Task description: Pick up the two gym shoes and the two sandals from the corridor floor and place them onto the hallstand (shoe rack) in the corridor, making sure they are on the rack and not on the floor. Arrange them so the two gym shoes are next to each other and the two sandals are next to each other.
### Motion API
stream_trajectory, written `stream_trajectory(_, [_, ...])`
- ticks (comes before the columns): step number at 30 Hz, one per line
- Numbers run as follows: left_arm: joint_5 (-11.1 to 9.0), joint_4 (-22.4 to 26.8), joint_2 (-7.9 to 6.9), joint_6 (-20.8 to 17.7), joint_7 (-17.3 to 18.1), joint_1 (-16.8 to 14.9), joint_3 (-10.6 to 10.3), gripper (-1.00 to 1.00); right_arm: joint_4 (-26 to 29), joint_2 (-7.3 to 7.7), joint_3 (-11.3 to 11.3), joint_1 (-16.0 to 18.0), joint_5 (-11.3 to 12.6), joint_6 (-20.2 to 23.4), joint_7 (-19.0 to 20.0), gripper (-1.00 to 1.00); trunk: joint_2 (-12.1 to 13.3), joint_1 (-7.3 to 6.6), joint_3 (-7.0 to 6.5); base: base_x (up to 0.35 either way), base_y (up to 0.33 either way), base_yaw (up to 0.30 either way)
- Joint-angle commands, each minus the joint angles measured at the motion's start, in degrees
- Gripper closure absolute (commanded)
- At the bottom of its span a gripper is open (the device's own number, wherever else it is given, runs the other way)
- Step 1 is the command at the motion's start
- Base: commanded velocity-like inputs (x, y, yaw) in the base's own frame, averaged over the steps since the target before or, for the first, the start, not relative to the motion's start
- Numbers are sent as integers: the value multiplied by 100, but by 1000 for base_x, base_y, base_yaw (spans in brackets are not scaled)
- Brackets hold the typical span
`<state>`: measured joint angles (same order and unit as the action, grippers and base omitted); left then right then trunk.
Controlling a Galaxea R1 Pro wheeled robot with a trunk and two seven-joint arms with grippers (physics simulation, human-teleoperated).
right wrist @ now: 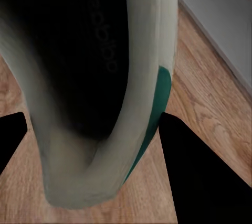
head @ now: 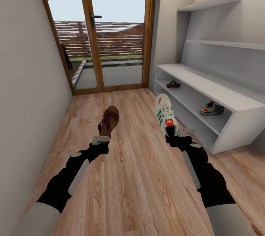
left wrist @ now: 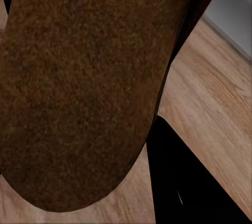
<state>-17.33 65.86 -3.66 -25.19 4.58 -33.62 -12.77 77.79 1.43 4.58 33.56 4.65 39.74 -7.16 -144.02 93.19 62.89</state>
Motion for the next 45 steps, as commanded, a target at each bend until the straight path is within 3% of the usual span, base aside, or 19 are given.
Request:
stream_trajectory(1, [-8, 5, -3, -30, 16, -4, -6, 100, 8, 8, 14, 2, 53, 25, -66, 100, -2, 2, 8, 344, 0, 243])
stream_trajectory(45, [-8, -3, 32, -30, 16, -4, -6, 100, 8, 15, 7, 4, 45, 25, -66, 100, -2, 2, 20, 344, 0, 44])
